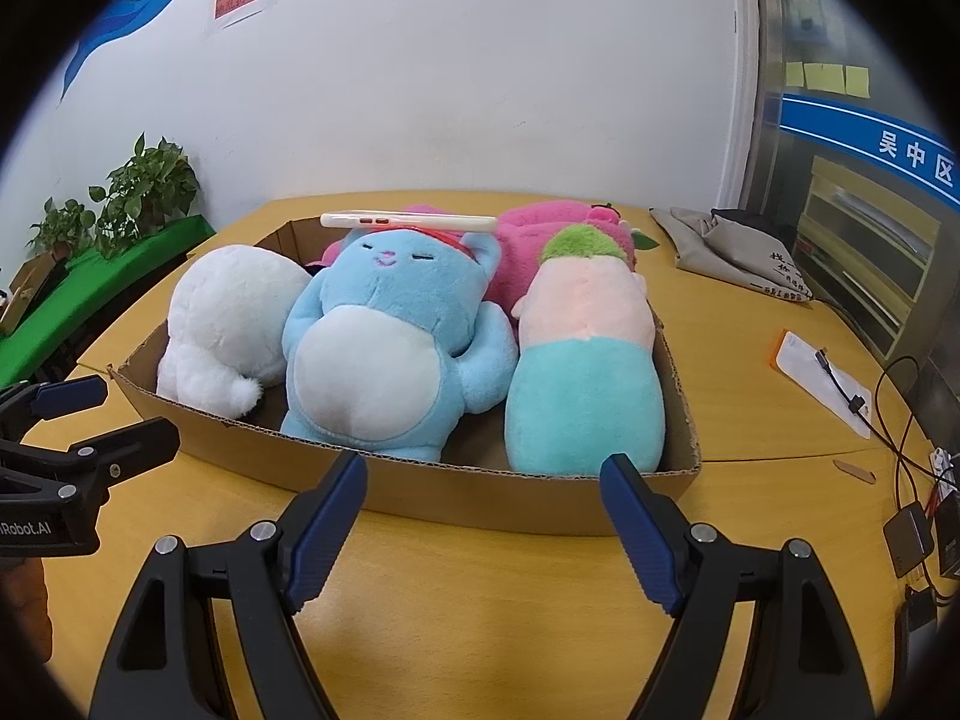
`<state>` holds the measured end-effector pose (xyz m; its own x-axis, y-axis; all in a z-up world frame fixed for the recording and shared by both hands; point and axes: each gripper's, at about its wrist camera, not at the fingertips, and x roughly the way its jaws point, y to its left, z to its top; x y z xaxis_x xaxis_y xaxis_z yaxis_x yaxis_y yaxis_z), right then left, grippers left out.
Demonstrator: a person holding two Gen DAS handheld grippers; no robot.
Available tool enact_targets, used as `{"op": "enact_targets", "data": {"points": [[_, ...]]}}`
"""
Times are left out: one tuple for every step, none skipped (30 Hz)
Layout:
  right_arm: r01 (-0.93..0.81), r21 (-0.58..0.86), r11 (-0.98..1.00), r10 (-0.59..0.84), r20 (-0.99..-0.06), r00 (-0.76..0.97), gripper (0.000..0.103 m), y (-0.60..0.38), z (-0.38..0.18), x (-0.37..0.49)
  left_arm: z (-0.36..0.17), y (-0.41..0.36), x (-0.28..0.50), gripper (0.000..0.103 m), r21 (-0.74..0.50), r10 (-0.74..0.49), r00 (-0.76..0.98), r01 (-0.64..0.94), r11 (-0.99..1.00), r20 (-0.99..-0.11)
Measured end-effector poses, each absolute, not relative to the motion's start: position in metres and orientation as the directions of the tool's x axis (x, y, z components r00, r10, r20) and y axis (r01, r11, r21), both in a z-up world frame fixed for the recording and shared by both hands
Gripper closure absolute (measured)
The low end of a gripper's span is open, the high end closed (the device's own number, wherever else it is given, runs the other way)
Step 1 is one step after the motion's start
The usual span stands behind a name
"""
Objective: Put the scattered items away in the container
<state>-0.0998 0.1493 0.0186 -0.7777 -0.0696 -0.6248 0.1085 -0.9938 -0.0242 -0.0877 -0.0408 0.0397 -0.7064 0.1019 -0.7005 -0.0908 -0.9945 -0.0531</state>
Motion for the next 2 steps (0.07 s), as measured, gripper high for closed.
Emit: {"op": "enact_targets", "data": {"points": [[0.109,-0.026,-0.994,-0.069,-0.625,-0.778,0.023,0.1482,0.0182,-0.0997,0.0392,-0.0415,-0.0875,0.000,-0.048,0.093,-0.706,-0.083,-0.995,-0.702],[0.109,-0.025,-0.994,-0.069,-0.627,-0.776,0.023,0.1474,0.0179,-0.0998,0.0388,-0.0421,-0.0876,0.000,-0.047,0.090,-0.706,-0.080,-0.996,-0.703]]}}
